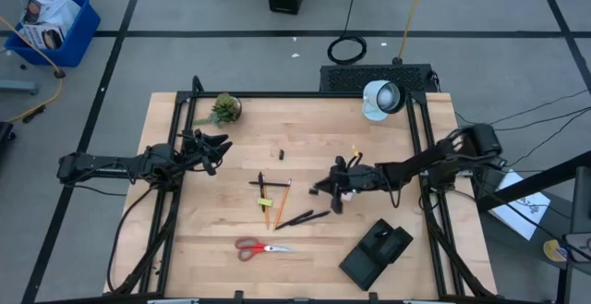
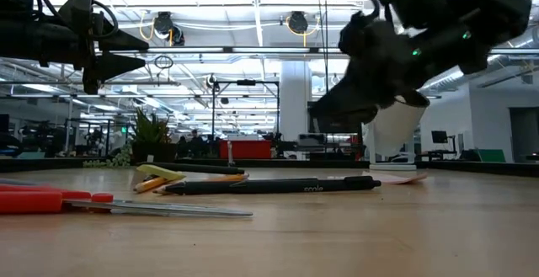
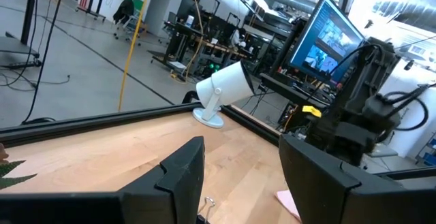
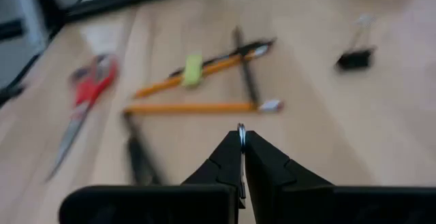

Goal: Pick and place office supplies into organizer
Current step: Put the black clip binder into the desk organizer

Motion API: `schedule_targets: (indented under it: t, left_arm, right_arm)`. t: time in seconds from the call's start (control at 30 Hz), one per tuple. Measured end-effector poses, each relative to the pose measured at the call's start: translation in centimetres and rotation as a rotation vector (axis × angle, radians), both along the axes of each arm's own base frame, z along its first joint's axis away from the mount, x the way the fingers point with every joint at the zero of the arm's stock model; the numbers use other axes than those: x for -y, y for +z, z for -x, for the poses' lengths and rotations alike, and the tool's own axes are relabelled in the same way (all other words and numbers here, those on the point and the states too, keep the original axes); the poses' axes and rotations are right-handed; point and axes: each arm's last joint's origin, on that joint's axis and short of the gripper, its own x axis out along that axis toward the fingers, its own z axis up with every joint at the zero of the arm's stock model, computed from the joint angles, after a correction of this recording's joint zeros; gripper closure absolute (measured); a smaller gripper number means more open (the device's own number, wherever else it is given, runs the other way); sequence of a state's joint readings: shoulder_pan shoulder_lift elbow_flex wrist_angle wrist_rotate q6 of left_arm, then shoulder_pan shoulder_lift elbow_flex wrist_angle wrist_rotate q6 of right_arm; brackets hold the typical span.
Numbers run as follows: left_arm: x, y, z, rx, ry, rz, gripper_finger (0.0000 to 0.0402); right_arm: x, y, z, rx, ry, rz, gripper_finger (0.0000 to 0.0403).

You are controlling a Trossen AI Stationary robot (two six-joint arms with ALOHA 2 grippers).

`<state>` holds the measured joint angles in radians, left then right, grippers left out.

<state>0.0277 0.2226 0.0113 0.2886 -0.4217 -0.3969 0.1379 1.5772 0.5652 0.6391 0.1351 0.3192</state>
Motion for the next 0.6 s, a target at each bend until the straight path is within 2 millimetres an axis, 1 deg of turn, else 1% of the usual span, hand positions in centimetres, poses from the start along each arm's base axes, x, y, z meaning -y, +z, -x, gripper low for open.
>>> schedule_targets:
  t: [0.13,0.27,0.4,0.6]
  left_arm:
    - [0.0,0.0,0.0,0.000,0.000,0.000,0.0206]
    - [0.0,0.0,0.0,0.002,0.000,0.005,0.0206]
    - [0.0,0.0,0.0,0.003,0.000,0.005,0.0206]
    - [0.0,0.0,0.0,0.002,0.000,0.004,0.0206]
  right_arm:
    - [-1.0,0.9,1.4,-0.085,0.069,-0.011,0.0397]
    - [-2.0,2.5,2.9,-0.112,0.144,-0.032,0.0397]
    - [-2.7,4.3,4.4,-0.112,0.169,-0.084,0.0397]
    - [-3.8,5.5,7.1,-0.186,0.212,-0.121,0.0397]
